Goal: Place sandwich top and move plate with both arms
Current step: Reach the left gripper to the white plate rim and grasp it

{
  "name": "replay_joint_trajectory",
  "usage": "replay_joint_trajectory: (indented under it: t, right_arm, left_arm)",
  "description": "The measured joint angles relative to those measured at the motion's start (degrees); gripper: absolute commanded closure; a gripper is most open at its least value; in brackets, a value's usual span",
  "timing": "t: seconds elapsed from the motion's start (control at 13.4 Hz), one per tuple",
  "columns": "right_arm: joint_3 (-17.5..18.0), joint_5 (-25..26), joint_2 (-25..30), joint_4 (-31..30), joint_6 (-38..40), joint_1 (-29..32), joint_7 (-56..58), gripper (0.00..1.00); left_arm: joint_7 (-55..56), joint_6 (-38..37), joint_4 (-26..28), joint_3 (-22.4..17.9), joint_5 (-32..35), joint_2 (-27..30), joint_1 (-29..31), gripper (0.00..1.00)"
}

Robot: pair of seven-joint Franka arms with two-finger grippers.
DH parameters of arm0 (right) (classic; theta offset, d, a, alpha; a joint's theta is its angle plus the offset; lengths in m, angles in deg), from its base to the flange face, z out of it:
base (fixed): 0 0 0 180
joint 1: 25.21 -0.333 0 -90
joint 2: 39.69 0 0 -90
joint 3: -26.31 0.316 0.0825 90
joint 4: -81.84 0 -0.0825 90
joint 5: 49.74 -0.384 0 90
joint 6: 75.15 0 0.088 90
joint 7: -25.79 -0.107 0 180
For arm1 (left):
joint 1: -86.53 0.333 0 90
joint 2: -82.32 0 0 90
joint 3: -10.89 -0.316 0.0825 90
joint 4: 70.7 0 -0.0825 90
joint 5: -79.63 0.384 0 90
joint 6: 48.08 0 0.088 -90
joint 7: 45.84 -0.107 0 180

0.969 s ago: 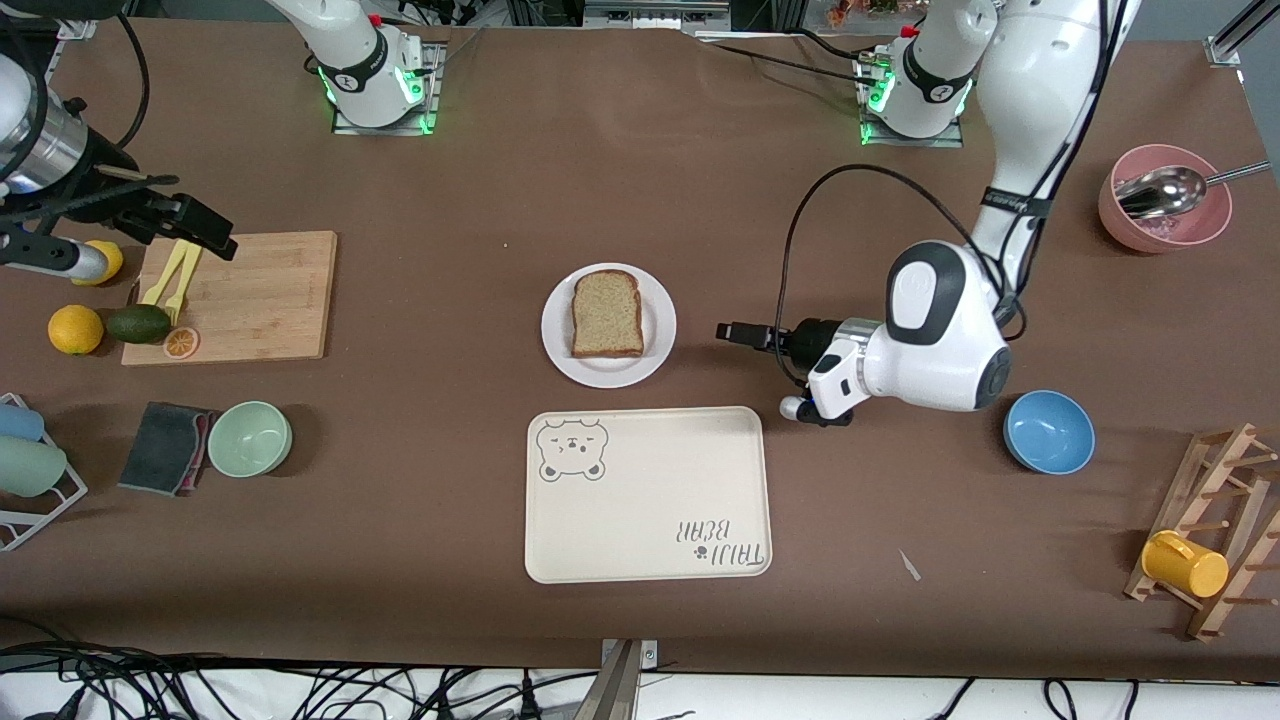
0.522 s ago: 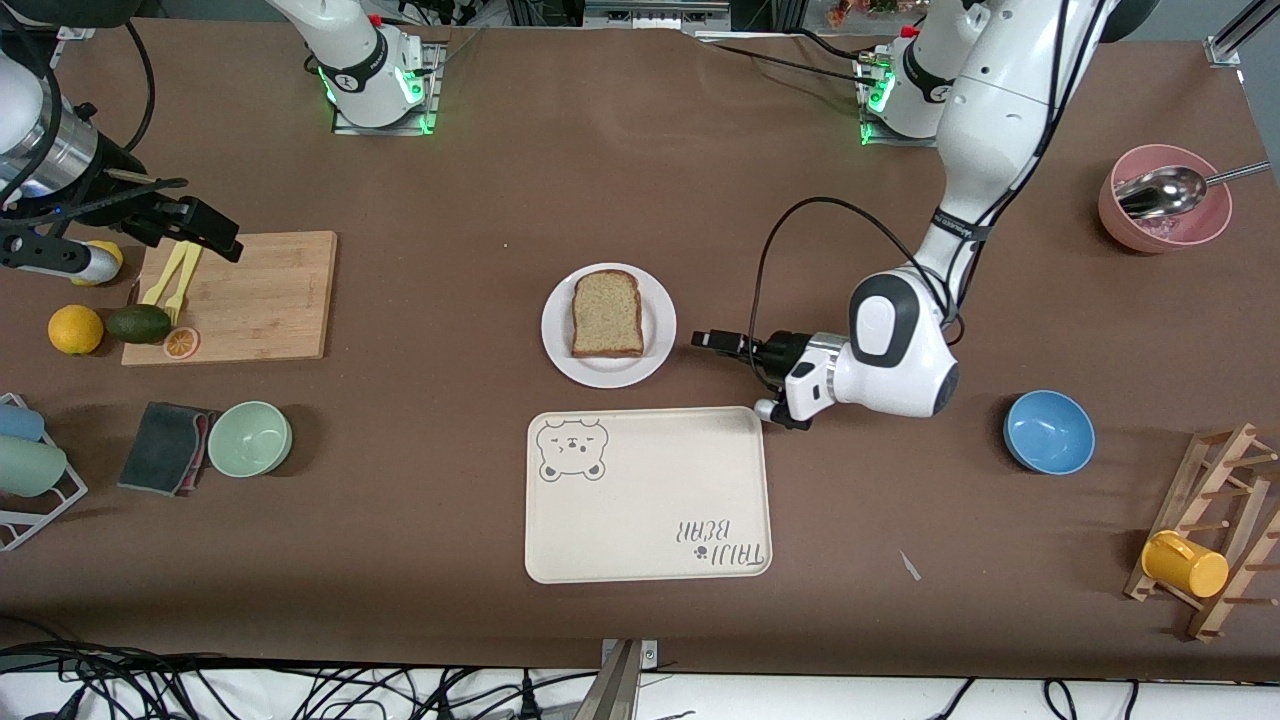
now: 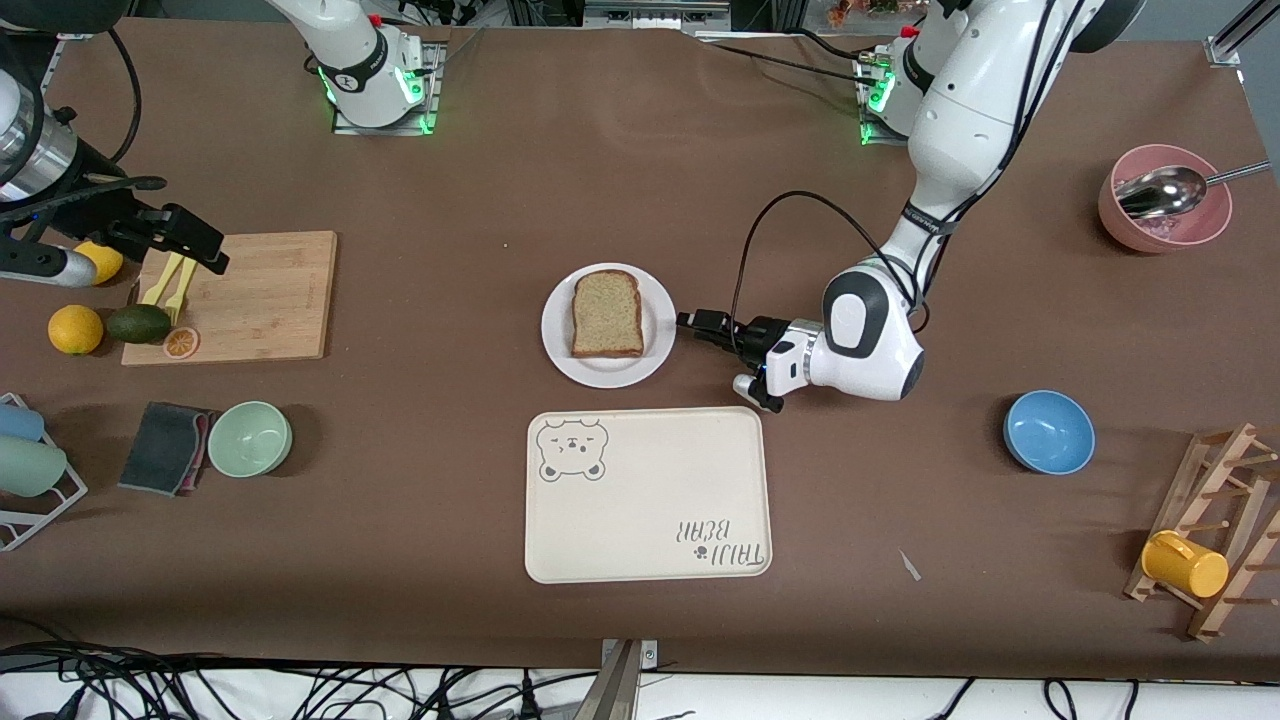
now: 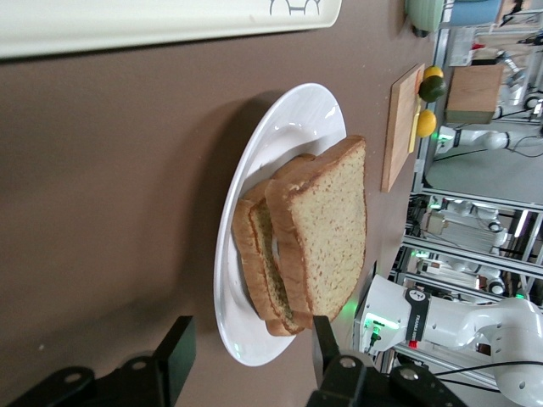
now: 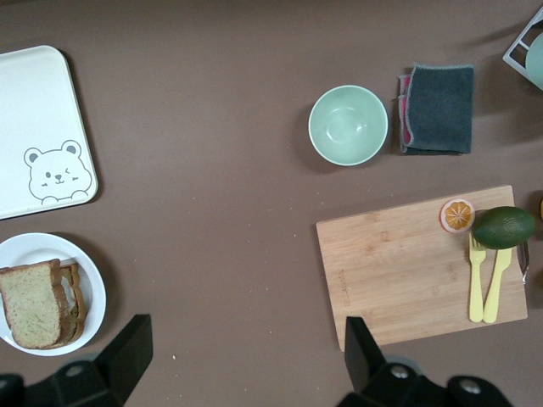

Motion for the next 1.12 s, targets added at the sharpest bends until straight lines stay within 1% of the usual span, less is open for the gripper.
replay_joint_trajectory:
  t: [0.22, 0.37, 0.6, 0.67, 0.75, 0.89, 0.97, 1.12]
  right_arm:
    - [0.0, 0.04, 0.0, 0.0, 0.72, 0.0, 0.27, 0.0]
    - [0.0, 0.04, -0.05, 0.0, 2.75, 0.0, 0.32, 0.0]
    - [-0.09, 0.07, -0.17, -0.01, 4.06, 0.0, 0.32, 0.0]
    - [-0.11, 0.07, -0.18, -0.01, 4.4, 0.01, 0.33, 0.0]
    - [-0.08, 0.07, -0.18, -0.01, 4.69, 0.0, 0.33, 0.0]
    - [-0.06, 0.06, -0.17, 0.0, 5.11, 0.0, 0.33, 0.0]
    - [-0.07, 0.06, -0.16, 0.02, 5.15, 0.0, 0.33, 0.0]
    - [-0.4, 0.07, -0.15, 0.04, 5.42, 0.02, 0.33, 0.0]
  left_arm:
    - [-2.87, 3.01, 0.97, 0.05, -3.22, -1.26, -1.45, 0.38]
    - [-3.21, 3.83, 1.0, 0.06, -5.42, -1.62, -2.6, 0.41]
    - [-3.54, 5.09, 1.0, 0.06, -6.02, -1.76, -3.43, 0.55]
    - [-4.3, 5.88, 1.0, 0.04, -6.03, -2.02, -3.43, 0.56]
    - [-5.24, 6.25, 1.01, 0.01, -6.29, -2.4, -3.43, 0.61]
    - [-6.52, 6.38, 1.0, 0.01, -6.93, -2.9, -3.42, 0.66]
    - [-6.72, 6.4, 1.01, 0.01, -6.95, -2.93, -3.44, 0.71]
    - [-7.13, 6.44, 1.0, 0.01, -6.96, -2.95, -3.46, 0.85]
